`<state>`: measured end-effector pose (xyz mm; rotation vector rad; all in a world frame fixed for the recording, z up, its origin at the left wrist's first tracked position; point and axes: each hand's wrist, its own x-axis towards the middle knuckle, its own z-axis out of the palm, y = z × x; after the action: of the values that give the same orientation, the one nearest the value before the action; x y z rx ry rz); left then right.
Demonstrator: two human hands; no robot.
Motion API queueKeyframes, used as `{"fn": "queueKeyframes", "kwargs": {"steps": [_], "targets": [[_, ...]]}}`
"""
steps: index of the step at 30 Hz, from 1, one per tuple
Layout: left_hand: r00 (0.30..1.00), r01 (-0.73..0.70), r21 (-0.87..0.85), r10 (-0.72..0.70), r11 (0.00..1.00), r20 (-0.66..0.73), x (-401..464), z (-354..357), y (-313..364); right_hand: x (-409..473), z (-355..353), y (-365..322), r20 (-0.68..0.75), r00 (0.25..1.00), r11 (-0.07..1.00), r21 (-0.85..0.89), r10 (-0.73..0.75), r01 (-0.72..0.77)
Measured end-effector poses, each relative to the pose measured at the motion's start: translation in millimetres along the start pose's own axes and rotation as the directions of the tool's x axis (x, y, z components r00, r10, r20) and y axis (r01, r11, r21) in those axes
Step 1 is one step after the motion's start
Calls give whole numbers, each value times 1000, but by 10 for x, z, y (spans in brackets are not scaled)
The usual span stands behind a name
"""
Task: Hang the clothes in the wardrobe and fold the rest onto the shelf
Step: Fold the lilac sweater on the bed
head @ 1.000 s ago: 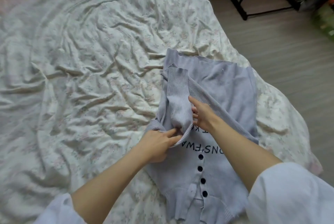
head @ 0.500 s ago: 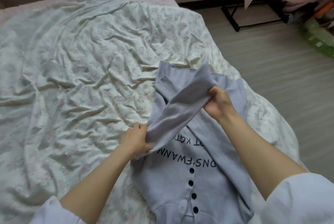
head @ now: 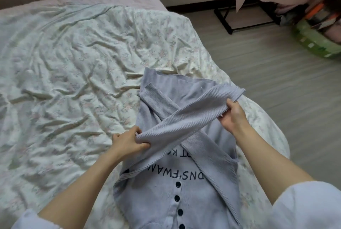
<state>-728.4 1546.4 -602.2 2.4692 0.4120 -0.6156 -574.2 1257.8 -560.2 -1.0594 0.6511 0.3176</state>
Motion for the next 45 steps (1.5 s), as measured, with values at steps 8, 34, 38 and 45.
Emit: {"fn": "queueKeyframes", "kwargs": {"steps": [8, 34, 38, 45], "targets": [[987, 32, -50, -39, 998, -157, -216, 375, -6, 23, -474, 238, -348, 930, 806, -580, -118, -115], [910, 374, -766, -366, 522, 195, -1701, 801, -333, -2322, -1639, 1824, -511, 859, 830, -462, 39, -312], [895, 429, -761, -343, 488, 285, -1906, 727, -475, -2447, -1716, 1797, -539, 839, 821, -446, 71, -356], [777, 595, -760, -429, 262, 461, -2264, 861, -528, -2827, -1781, 1905, -542, 813, 901, -215, 211, -377]]}}
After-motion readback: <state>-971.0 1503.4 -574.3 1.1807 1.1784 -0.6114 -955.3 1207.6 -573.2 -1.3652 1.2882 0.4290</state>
